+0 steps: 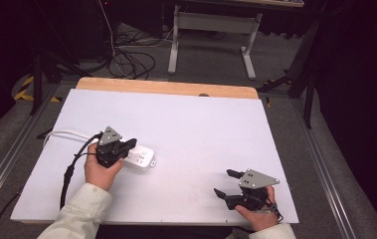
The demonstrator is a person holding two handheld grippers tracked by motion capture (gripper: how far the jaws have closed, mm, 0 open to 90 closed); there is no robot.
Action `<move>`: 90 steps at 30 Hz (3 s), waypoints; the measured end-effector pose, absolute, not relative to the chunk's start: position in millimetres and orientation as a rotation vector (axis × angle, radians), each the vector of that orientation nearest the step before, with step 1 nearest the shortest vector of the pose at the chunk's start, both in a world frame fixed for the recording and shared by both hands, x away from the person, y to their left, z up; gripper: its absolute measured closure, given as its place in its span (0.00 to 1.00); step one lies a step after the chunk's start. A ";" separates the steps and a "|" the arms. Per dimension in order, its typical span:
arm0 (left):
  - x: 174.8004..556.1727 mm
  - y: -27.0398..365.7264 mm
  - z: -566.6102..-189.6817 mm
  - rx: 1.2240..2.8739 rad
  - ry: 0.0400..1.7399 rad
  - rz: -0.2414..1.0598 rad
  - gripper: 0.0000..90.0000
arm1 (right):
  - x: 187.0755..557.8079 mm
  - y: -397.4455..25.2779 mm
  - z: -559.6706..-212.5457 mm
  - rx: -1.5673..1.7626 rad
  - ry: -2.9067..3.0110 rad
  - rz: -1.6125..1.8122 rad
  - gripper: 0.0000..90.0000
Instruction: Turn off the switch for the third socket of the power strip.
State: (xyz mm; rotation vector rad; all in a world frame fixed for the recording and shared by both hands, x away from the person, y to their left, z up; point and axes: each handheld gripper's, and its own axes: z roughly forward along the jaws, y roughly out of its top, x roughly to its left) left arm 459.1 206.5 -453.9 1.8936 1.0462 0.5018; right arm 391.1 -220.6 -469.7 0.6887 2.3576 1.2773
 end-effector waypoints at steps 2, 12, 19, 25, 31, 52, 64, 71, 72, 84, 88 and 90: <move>458.2 206.7 -452.5 1.889 1.047 0.494 0.91 | 390.9 -220.4 -469.6 0.693 2.360 1.278 0.27; 449.0 210.1 -435.4 1.876 1.051 0.502 0.55 | 391.1 -222.1 -469.6 0.693 2.355 1.281 0.27; 438.8 215.6 -424.8 1.859 1.046 0.488 0.41 | 390.5 -223.2 -468.7 0.694 2.348 1.288 0.27; 427.0 220.2 -414.0 1.848 0.998 0.505 0.35 | 390.9 -223.4 -468.9 0.693 2.350 1.286 0.27; 414.6 226.3 -407.2 1.848 0.961 0.480 0.28 | 390.2 -224.0 -468.5 0.698 2.345 1.286 0.27; 370.4 256.8 -415.0 1.869 0.862 0.506 0.14 | 389.7 -223.8 -468.1 0.687 2.342 1.287 0.27; 356.1 269.9 -439.5 1.884 0.853 0.528 0.14 | 389.3 -223.1 -467.9 0.687 2.349 1.282 0.27; 352.1 278.7 -454.8 1.850 0.876 0.465 0.14 | 389.2 -222.6 -468.2 0.682 2.353 1.289 0.27; 351.4 279.4 -456.0 1.849 0.880 0.472 0.14 | 389.5 -222.7 -468.2 0.678 2.352 1.289 0.27; 345.8 281.5 -471.0 1.903 0.856 0.495 0.14 | 389.8 -223.1 -468.3 0.677 2.354 1.295 0.27; 344.1 281.8 -476.7 1.885 0.866 0.471 0.15 | 389.8 -223.1 -468.5 0.683 2.354 1.299 0.27; 345.6 282.1 -481.2 1.871 0.875 0.448 0.15 | 390.0 -223.1 -468.6 0.681 2.355 1.301 0.27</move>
